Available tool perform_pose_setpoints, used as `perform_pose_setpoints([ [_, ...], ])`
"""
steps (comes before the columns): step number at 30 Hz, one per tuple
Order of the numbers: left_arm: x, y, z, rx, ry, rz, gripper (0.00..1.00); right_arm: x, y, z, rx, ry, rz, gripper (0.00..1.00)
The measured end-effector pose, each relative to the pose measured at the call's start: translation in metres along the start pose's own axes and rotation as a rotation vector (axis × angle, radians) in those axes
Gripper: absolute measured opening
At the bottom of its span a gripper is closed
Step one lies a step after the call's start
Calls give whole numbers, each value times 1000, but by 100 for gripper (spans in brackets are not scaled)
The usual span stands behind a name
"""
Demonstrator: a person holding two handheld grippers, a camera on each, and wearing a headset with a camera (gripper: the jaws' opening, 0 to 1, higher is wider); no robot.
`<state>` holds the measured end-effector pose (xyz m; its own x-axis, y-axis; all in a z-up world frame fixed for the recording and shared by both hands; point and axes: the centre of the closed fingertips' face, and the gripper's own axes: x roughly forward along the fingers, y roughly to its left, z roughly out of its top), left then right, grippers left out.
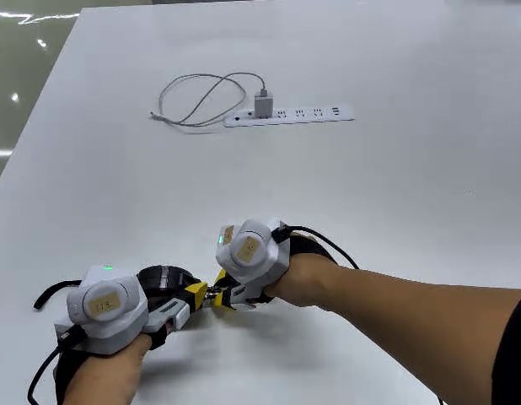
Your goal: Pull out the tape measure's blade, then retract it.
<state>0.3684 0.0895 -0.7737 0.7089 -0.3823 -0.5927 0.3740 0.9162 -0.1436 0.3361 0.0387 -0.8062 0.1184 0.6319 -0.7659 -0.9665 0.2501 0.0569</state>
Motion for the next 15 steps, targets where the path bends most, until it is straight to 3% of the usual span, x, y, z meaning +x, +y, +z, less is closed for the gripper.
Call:
perform_pose_setpoints([
  [15,0,0,0,-4,1,-1,61,4,1,4,-4,-16,-1,10],
])
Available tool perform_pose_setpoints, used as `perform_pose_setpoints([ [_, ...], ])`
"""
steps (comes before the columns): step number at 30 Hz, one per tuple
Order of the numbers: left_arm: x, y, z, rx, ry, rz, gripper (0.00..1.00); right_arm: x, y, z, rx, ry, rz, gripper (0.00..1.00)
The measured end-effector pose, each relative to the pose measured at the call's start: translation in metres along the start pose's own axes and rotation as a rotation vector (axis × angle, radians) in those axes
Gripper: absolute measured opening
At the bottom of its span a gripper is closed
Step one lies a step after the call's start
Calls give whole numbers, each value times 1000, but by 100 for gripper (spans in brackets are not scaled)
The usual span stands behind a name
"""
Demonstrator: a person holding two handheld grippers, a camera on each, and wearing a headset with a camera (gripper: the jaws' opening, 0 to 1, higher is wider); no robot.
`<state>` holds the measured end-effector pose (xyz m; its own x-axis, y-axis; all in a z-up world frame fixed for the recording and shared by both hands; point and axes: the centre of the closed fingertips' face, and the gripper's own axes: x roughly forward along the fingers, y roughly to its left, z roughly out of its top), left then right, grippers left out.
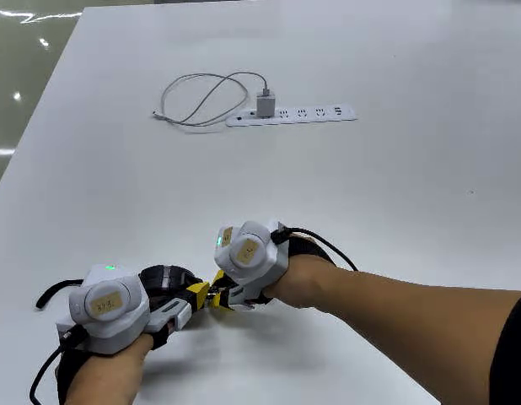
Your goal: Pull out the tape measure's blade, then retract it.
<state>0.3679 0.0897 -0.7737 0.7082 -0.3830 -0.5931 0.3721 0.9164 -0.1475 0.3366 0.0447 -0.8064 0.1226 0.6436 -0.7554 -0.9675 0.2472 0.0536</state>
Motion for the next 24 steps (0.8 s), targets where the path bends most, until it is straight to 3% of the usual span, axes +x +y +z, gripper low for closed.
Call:
perform_pose_setpoints([
  [11,-1,-1,0,-1,0,0,61,1,0,2,16,-27,4,11],
  [24,0,-1,-1,2,0,1,62,2,2,1,11,-7,-3,11],
])
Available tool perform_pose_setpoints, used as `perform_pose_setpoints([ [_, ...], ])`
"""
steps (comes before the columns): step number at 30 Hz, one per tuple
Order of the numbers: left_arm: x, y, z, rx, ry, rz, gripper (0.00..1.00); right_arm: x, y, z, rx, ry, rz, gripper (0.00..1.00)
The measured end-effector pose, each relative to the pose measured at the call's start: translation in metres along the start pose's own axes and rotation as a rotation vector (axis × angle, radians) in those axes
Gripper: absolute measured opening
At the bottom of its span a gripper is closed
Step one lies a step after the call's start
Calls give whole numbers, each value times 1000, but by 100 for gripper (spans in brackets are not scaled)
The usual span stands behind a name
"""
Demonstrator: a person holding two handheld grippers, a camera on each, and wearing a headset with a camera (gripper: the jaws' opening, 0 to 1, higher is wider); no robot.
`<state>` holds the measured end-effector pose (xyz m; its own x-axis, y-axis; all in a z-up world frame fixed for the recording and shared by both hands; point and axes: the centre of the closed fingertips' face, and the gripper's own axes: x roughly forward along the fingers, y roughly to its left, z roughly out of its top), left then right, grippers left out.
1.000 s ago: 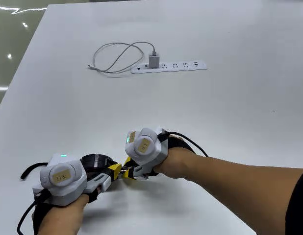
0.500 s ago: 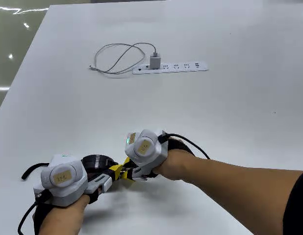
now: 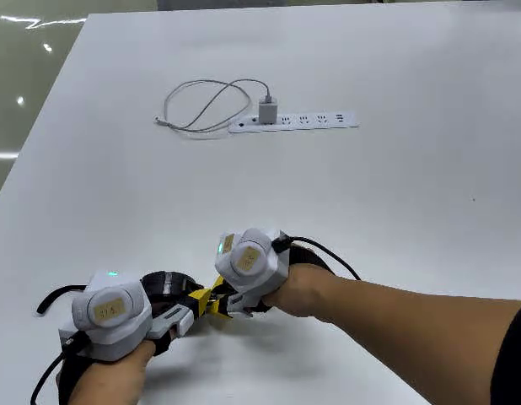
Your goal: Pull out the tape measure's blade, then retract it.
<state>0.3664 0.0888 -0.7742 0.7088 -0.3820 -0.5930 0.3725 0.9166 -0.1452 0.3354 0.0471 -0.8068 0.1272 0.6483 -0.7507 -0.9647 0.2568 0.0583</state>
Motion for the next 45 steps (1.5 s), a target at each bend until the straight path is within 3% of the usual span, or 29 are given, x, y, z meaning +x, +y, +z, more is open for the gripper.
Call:
perform_pose_setpoints([
  [15,1,0,1,-12,20,-4,63,0,1,0,-13,13,-4,12],
  [20,1,0,1,-13,24,-6,63,-2,1,0,-73,31,5,12],
  [26,0,0,2,1,32,-8,63,-5,1,2,-77,27,5,12],
  [28,-2,-1,5,22,28,-3,62,-6,2,1,-76,28,4,12],
  [32,-5,-1,14,7,-2,-7,62,-9,2,2,-61,15,3,13],
  [38,-6,-5,25,16,-13,-28,65,-14,2,2,-66,20,-13,17],
  [45,-7,-7,25,19,-11,-36,71,-22,4,-4,-25,27,-22,19],
])
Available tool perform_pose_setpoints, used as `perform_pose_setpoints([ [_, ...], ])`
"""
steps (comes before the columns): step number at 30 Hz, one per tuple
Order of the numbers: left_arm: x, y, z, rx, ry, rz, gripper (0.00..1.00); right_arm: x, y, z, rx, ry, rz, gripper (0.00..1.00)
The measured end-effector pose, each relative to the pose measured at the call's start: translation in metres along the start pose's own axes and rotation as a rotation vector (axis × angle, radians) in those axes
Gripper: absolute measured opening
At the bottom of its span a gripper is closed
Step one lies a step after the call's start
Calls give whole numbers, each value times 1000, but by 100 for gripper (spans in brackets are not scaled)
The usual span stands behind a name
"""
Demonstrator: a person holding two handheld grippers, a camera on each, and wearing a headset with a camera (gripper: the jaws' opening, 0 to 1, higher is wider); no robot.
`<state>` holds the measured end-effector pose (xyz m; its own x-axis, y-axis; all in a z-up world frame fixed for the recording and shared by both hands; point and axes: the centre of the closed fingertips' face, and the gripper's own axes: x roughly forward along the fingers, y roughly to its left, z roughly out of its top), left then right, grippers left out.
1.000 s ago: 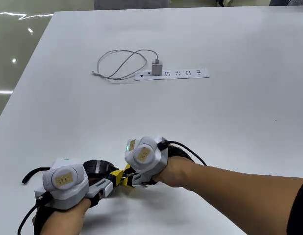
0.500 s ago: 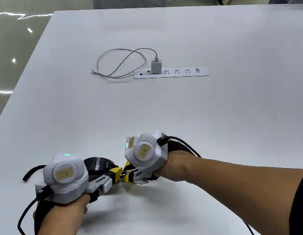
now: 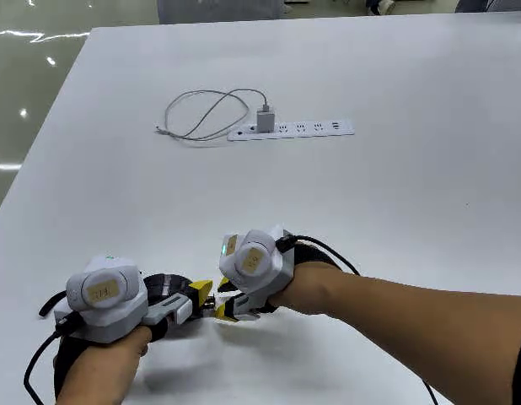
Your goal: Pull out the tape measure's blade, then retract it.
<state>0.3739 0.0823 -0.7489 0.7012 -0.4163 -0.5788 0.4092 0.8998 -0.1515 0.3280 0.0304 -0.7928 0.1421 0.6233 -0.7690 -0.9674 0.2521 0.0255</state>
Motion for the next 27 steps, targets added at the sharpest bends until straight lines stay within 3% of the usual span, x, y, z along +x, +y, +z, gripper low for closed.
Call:
perform_pose_setpoints([
  [6,-2,0,-7,-11,19,-25,81,-9,0,-8,59,-6,-14,22],
  [13,-2,2,-15,-12,36,-47,99,-23,-1,-16,74,-16,-34,25],
  [20,-7,1,-18,1,55,-69,99,-39,-3,-20,109,-44,-61,33],
  [22,-8,2,-16,11,45,-85,99,-47,-8,-21,113,-59,-86,34],
  [25,-10,6,-12,69,23,-86,99,-60,-13,-23,138,-85,-110,36],
  [26,-13,13,-13,114,36,-56,99,-63,-15,-25,147,-89,-119,37],
  [27,-13,11,-15,111,47,-67,99,-67,-17,-28,153,-91,-124,37],
])
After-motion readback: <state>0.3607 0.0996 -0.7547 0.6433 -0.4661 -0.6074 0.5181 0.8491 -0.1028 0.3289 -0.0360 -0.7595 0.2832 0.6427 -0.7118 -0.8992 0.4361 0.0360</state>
